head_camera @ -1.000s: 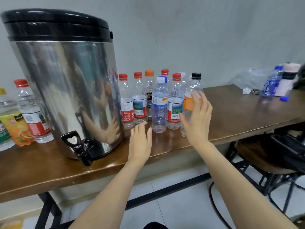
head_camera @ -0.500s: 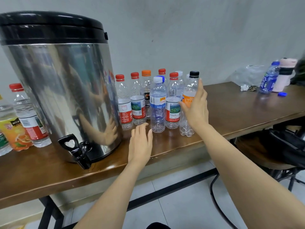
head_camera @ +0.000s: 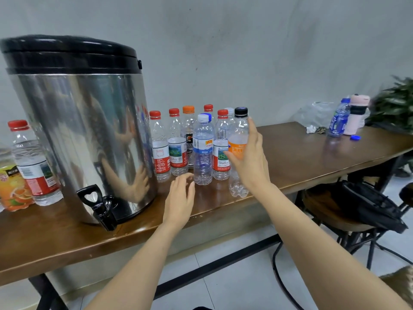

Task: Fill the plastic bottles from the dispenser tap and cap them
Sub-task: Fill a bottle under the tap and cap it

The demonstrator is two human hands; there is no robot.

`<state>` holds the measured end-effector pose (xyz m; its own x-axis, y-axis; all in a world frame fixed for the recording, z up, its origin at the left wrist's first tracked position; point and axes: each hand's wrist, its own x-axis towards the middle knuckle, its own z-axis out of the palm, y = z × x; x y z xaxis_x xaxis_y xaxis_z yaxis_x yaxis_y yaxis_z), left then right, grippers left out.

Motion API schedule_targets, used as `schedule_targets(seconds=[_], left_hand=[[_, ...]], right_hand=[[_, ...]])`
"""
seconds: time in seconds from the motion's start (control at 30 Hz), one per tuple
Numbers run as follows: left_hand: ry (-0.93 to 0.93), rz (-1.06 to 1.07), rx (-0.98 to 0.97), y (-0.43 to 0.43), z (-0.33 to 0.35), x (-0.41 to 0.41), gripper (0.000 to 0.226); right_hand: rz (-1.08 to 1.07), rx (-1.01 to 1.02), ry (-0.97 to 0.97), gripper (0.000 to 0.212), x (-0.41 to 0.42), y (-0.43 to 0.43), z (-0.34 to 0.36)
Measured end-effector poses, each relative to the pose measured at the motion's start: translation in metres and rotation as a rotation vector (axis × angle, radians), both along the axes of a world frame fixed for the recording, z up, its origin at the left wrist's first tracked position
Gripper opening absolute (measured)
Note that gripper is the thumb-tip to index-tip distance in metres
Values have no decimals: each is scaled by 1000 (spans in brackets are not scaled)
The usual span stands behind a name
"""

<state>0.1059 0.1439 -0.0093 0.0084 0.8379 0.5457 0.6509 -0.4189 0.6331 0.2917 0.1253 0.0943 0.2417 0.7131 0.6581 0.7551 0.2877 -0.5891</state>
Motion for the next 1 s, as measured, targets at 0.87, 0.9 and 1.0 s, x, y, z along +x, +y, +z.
schedule_targets(seconds=[0.87, 0.9, 1.0], left_hand=[[-517, -184, -57, -150, 29, -71, 87], [-493, -155, -60, -154, 24, -73, 86], [-437, -100, -72, -164, 6, -80, 85]], right_hand=[[794, -213, 120, 99, -117, -98, -5], [757, -195, 93, 89, -117, -97, -2], [613, -101, -37, 61, -117, -94, 13]])
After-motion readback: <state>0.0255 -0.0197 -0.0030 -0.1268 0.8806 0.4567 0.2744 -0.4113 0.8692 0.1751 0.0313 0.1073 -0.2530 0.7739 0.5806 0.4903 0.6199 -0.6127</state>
